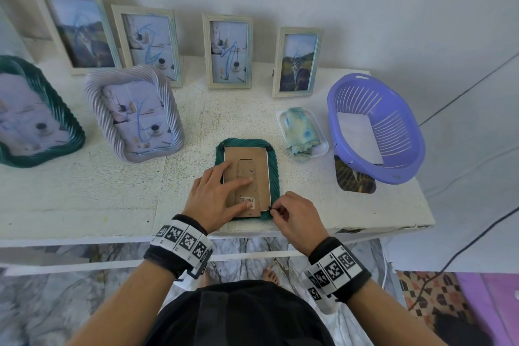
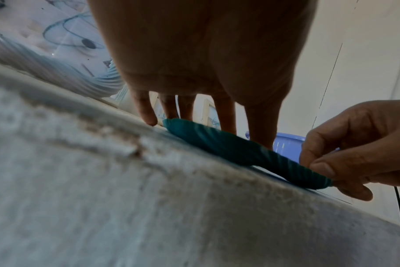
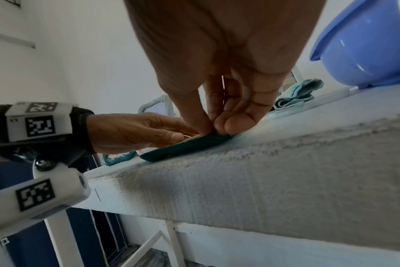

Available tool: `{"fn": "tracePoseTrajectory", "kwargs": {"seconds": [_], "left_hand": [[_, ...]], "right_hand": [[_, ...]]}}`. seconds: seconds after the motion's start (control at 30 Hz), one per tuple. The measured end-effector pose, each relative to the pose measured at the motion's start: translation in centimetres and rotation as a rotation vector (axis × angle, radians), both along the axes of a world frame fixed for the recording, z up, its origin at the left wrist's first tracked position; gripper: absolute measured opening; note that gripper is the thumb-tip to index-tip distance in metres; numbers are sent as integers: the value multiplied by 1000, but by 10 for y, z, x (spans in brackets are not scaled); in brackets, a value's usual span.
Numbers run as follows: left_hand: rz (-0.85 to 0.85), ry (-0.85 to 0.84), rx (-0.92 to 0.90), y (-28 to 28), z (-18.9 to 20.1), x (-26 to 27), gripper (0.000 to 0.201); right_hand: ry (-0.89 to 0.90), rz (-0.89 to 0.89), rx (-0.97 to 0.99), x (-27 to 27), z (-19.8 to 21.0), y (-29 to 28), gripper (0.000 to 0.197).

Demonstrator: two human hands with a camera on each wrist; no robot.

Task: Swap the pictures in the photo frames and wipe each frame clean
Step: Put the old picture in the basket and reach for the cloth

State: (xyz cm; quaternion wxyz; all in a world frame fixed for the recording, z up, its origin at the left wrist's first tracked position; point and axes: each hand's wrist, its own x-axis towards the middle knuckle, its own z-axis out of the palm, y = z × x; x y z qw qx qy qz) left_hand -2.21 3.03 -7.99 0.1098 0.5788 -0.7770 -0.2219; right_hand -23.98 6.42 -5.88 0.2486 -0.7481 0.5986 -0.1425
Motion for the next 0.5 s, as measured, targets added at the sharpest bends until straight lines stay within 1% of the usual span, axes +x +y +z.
{"fn": "tracePoseTrajectory", "kwargs": {"seconds": [0.07, 0.13, 0.23, 0.3, 0.37, 0.43, 0.5], "left_hand": [[-6, -12, 2, 0, 0, 0, 69], [-13, -18, 3, 0, 0, 0, 67], [-32, 7, -11, 1, 1, 2, 55], [-50, 26, -6, 1, 2, 4, 57], [-70, 45, 8, 0, 3, 8, 62], [-76, 102, 0, 1, 4, 12, 61], [-31, 186, -63, 5, 5, 18, 52]], "right_hand": [[13, 6, 4, -2, 0, 0, 9], [48, 17, -46, -1, 3, 1, 15], [111, 87, -134, 5, 7, 0, 27], [171, 180, -145, 11, 7, -2, 32], [204, 213, -135, 14, 5, -4, 34], [202, 202, -132, 14, 2, -5, 32], [187, 199, -128, 15, 2, -5, 32]]}}
